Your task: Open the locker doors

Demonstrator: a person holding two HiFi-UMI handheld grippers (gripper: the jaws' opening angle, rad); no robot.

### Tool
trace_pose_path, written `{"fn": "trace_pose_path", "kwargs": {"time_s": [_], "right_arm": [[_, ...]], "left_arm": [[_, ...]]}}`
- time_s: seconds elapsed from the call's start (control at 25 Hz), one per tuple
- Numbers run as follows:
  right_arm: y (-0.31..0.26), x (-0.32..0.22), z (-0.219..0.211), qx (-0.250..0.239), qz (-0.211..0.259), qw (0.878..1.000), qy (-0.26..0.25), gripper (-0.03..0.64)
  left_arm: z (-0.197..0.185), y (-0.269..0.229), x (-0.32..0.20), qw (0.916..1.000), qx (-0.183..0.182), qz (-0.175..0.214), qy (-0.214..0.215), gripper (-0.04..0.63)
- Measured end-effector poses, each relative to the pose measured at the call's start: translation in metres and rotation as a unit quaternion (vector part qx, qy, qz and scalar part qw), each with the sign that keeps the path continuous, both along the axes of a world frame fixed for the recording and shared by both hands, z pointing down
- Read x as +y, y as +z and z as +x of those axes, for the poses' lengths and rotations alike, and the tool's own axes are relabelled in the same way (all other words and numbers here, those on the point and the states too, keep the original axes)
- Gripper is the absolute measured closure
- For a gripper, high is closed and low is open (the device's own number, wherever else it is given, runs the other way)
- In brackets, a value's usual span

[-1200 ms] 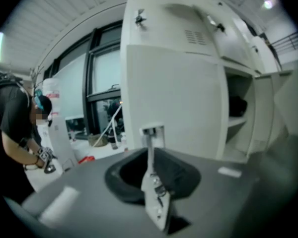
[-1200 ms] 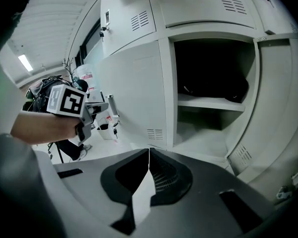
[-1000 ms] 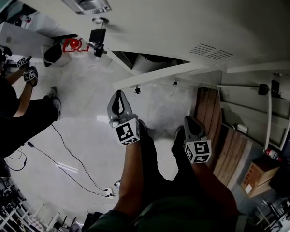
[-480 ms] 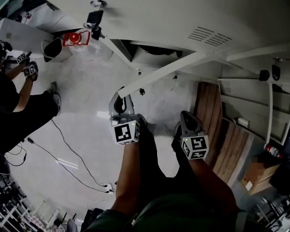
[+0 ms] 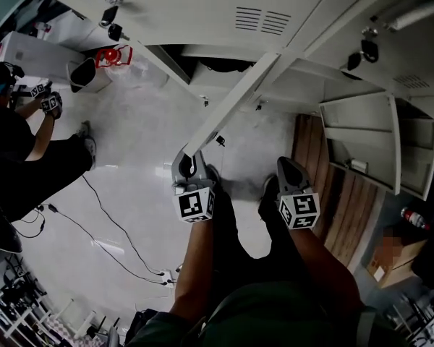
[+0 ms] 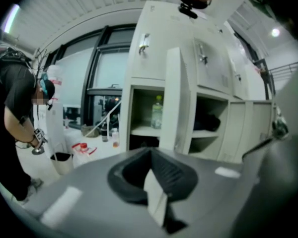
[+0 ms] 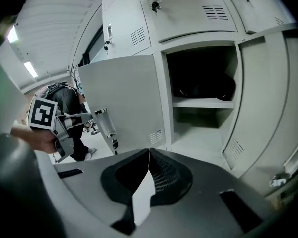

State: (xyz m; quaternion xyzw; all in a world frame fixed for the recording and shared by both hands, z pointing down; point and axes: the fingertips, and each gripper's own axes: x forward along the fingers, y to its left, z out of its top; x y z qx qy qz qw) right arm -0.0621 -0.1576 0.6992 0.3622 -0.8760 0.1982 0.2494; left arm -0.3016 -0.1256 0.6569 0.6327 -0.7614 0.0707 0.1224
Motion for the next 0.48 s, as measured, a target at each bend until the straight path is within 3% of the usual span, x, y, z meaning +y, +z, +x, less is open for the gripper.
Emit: {"fn": "trace_pose_path", "kwargs": {"time_s": [0.48], "right_arm": [[-0.046, -0.009, 0.03, -0.033, 0.027, 0.999, 0.0, 0.611]], "left_arm": [[0.11, -0.014, -0.009, 0.9939, -0.014, -0.02, 0.107, 0.598]]}}
